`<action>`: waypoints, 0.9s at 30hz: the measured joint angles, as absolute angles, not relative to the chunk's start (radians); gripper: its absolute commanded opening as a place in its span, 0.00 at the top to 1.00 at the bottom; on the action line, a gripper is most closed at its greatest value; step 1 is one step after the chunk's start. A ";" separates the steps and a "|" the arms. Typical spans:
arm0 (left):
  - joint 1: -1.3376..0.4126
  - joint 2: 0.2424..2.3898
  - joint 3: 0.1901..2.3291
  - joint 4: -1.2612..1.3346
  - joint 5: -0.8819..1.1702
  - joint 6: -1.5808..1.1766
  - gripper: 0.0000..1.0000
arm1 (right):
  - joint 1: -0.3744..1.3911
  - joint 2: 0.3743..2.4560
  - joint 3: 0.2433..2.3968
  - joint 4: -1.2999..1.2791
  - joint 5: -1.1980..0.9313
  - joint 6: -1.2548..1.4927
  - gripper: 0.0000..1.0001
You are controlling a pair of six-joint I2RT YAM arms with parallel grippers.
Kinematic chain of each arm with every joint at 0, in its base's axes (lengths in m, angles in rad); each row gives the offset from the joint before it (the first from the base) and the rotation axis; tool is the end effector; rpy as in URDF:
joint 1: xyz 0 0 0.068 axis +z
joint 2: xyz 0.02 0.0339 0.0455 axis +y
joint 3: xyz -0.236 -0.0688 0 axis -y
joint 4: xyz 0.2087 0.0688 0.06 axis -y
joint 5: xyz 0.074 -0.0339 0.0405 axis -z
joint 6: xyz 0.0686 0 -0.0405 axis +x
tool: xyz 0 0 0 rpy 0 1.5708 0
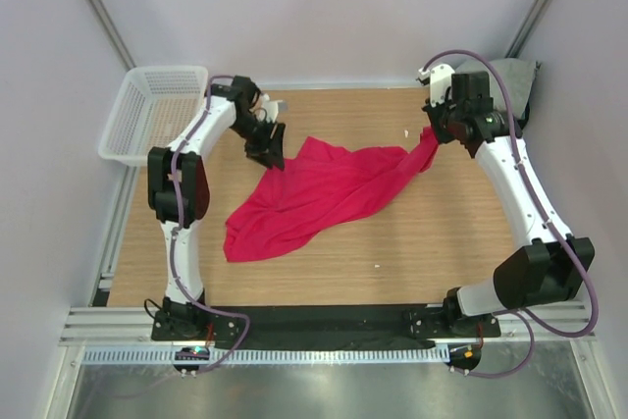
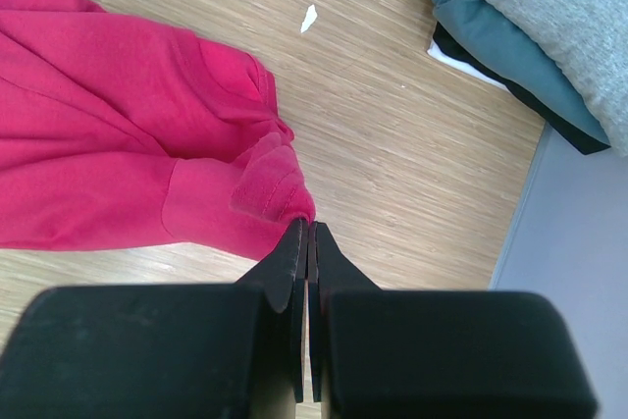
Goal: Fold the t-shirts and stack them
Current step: Flatten the tshirt out
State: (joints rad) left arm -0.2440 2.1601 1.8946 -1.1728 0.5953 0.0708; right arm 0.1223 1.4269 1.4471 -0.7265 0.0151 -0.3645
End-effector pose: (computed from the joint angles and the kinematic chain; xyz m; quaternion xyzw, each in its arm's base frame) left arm 0.3649 -0.1305 0.1832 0.1687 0.9391 -0.2970 0.0377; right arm 0.3000 0.0358 0.3187 -0.2158 0.8820 -0.0574 0.4150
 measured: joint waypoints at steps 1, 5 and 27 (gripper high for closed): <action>-0.239 2.155 1.933 -1.164 0.589 0.068 0.51 | 0.122 1.427 1.447 -0.727 0.015 -0.364 0.99; -0.213 2.162 2.032 -1.144 0.555 0.060 0.50 | 0.122 1.427 1.447 -0.727 0.015 -0.368 0.99; -0.198 2.416 2.144 -1.131 0.472 0.056 0.60 | 0.120 1.427 1.438 -0.719 0.017 -0.390 0.99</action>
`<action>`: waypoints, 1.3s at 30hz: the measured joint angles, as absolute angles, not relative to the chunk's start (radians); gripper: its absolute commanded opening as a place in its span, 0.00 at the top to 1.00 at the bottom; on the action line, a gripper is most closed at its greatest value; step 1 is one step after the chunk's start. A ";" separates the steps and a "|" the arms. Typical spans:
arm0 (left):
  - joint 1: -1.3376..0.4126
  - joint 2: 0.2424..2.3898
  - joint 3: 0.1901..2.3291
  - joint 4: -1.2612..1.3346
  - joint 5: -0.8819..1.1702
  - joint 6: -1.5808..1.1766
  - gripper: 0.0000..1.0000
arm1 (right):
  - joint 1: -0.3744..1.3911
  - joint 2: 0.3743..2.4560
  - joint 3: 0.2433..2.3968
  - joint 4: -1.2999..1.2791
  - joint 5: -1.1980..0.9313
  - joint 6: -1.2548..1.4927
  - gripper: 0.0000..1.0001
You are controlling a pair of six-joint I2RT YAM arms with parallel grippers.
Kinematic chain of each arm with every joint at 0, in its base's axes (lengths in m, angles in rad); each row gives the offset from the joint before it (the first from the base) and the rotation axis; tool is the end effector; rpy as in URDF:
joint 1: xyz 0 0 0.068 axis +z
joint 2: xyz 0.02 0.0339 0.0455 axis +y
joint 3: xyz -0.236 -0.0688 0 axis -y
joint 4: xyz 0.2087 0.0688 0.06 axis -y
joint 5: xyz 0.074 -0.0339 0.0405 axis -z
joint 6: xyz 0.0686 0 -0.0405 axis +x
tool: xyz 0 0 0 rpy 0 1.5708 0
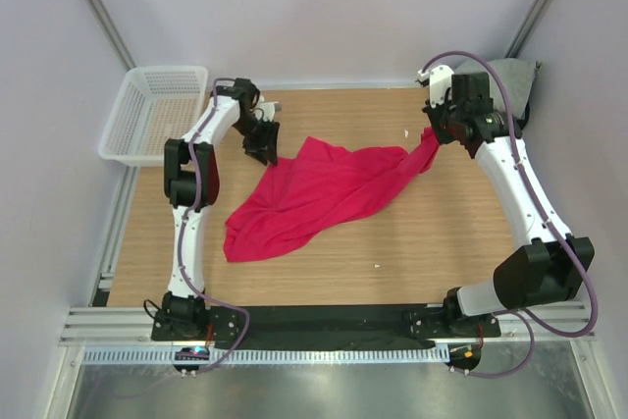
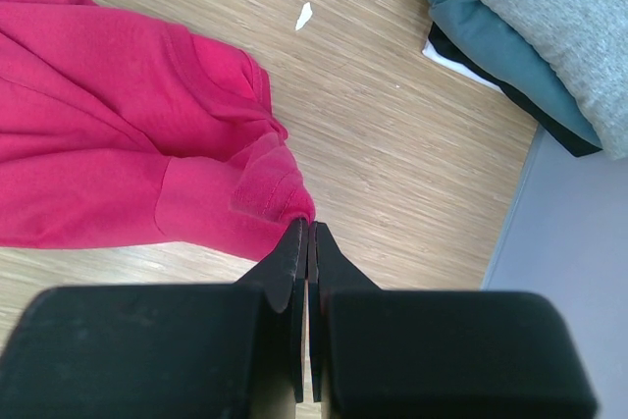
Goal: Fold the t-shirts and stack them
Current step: Flatten the tshirt out
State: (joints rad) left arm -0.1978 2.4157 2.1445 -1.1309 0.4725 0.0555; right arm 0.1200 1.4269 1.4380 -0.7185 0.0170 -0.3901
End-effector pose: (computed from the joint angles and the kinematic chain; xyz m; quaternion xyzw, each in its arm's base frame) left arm 0.4217 -0.1164 0.1389 0.1419 0.9585 -0.2385 0.0651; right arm 0.3005 0.0351 0.3167 -0.2257 0.8797 -0.0640 0.4135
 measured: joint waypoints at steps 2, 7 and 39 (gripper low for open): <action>-0.198 2.415 2.144 -1.130 0.474 0.054 0.60 | 0.119 1.427 1.438 -0.718 0.017 -0.390 0.99; -0.200 2.415 2.127 -1.124 0.485 0.052 0.60 | 0.117 1.427 1.438 -0.714 0.017 -0.390 0.99; -0.246 2.415 2.075 -1.122 0.497 0.034 0.61 | 0.113 1.427 1.423 -0.704 0.020 -0.398 0.99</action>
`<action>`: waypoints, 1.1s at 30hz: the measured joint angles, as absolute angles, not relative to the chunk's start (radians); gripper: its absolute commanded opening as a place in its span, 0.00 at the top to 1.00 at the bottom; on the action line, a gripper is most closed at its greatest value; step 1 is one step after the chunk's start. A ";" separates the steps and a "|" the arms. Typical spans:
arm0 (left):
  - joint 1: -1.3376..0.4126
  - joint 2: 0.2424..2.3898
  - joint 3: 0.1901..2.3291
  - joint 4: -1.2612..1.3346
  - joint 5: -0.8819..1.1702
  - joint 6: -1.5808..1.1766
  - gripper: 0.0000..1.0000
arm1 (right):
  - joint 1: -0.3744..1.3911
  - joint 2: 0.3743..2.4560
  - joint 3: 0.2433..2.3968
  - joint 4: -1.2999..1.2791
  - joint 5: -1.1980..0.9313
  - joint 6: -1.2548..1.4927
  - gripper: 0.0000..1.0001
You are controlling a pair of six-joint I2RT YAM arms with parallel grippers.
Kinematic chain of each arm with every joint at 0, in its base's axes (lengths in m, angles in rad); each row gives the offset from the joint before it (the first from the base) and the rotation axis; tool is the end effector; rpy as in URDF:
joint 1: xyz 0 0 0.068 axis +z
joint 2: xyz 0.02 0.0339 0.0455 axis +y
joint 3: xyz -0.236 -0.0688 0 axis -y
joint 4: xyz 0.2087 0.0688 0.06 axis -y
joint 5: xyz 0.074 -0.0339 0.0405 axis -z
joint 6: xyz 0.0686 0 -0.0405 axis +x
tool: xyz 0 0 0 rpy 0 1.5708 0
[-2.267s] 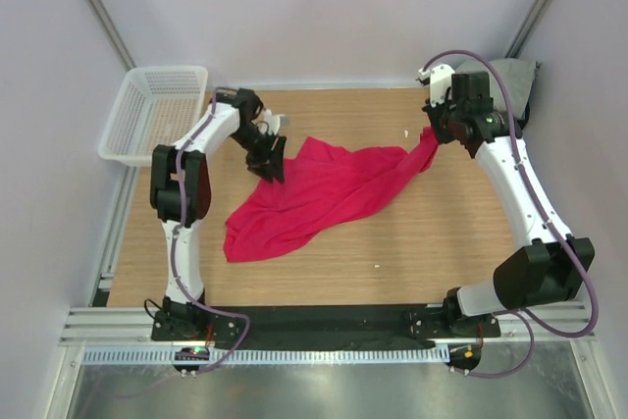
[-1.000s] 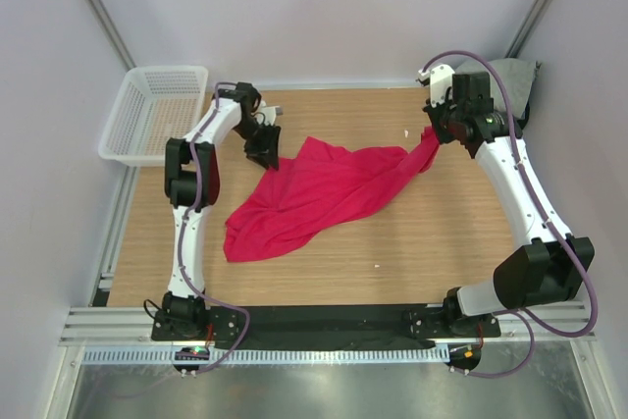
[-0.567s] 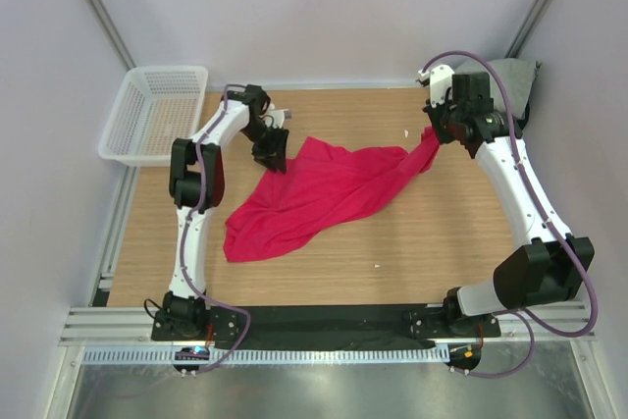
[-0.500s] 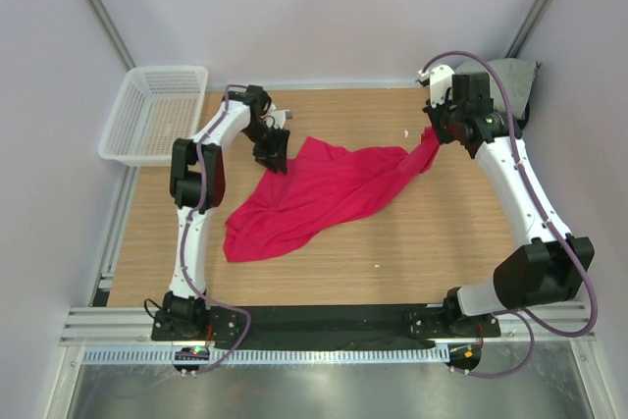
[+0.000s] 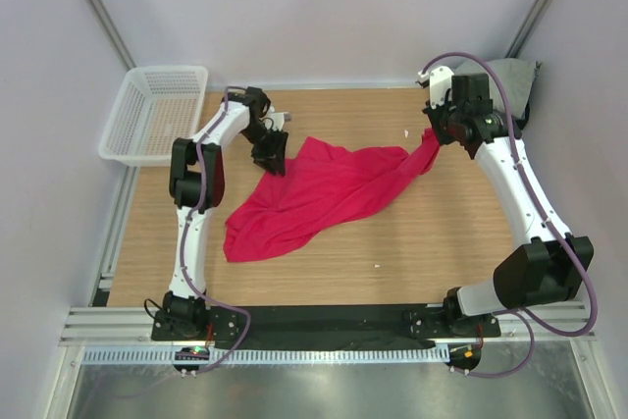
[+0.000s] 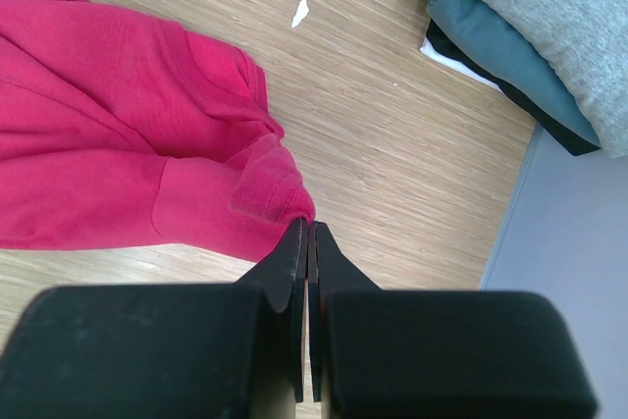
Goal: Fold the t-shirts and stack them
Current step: Flatten the tshirt out
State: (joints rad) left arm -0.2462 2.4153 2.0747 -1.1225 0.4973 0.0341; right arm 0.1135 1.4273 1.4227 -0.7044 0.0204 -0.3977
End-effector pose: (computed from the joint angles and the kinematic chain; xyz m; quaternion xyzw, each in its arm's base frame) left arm 0.4068 -0.1360 0.1236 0.1483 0.9565 -0.2499 0.0259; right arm 0.3017 0.0330 0.3133 -0.2256 0.8801 -0.0683 0.4121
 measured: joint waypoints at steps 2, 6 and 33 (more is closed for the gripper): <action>-0.246 2.415 2.073 -1.122 0.497 0.034 0.61 | 0.113 1.427 1.423 -0.704 0.020 -0.398 0.99; -0.247 2.415 2.072 -1.122 0.492 0.035 0.61 | 0.112 1.427 1.420 -0.704 0.020 -0.398 0.99; -0.244 2.332 2.072 -1.117 0.406 0.036 0.60 | 0.109 1.428 1.394 -0.700 0.020 -0.416 0.99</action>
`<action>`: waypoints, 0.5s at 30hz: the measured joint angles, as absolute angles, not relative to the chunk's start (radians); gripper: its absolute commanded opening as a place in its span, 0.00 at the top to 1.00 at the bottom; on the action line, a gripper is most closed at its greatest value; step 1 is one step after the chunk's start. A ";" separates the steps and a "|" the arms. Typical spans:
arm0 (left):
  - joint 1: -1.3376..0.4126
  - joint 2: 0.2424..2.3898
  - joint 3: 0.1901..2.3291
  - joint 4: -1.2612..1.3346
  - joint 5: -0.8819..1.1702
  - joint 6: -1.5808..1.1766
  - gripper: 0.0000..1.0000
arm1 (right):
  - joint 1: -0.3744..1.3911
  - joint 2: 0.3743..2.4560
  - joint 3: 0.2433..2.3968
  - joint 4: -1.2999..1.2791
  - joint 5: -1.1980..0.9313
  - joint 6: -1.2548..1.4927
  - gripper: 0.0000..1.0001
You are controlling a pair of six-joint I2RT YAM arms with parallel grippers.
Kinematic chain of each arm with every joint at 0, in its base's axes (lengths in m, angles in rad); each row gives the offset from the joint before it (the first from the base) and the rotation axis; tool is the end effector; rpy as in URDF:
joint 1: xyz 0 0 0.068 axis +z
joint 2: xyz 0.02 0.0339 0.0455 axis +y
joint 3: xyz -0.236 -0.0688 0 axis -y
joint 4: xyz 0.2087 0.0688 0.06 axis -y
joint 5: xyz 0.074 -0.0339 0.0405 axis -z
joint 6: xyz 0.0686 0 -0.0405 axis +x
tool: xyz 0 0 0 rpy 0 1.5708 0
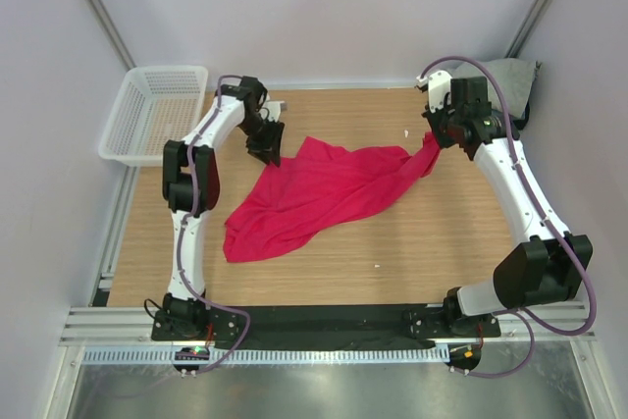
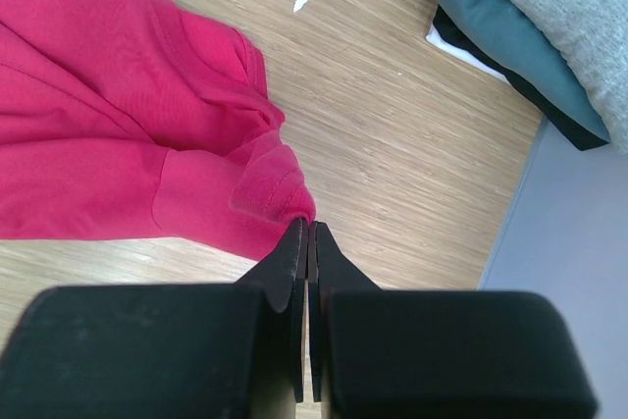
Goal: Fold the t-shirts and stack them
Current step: Flatten the tshirt out
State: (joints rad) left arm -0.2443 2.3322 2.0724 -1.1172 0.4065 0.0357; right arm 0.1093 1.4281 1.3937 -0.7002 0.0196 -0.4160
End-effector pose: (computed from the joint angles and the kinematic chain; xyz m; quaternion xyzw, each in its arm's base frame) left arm 0.4071 -0.1294 0.1543 0.1554 0.9626 -0.2097 0.0733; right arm 0.3012 0.0317 0.3043 -0.2334 0.8835 -0.0709 0.3999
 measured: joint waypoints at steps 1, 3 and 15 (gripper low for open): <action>-0.244 2.328 2.072 -1.117 0.406 0.036 0.60 | 0.109 1.428 1.394 -0.700 0.020 -0.416 0.99; -0.244 2.327 2.072 -1.115 0.405 0.035 0.60 | 0.109 1.428 1.394 -0.697 0.020 -0.416 0.99; -0.244 2.358 2.071 -1.115 0.400 0.035 0.61 | 0.109 1.428 1.391 -0.695 0.020 -0.418 0.99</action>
State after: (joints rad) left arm -0.2443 2.3577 2.0708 -1.1152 0.3996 0.0349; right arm 0.1089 1.4277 1.3914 -0.6949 0.0196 -0.4179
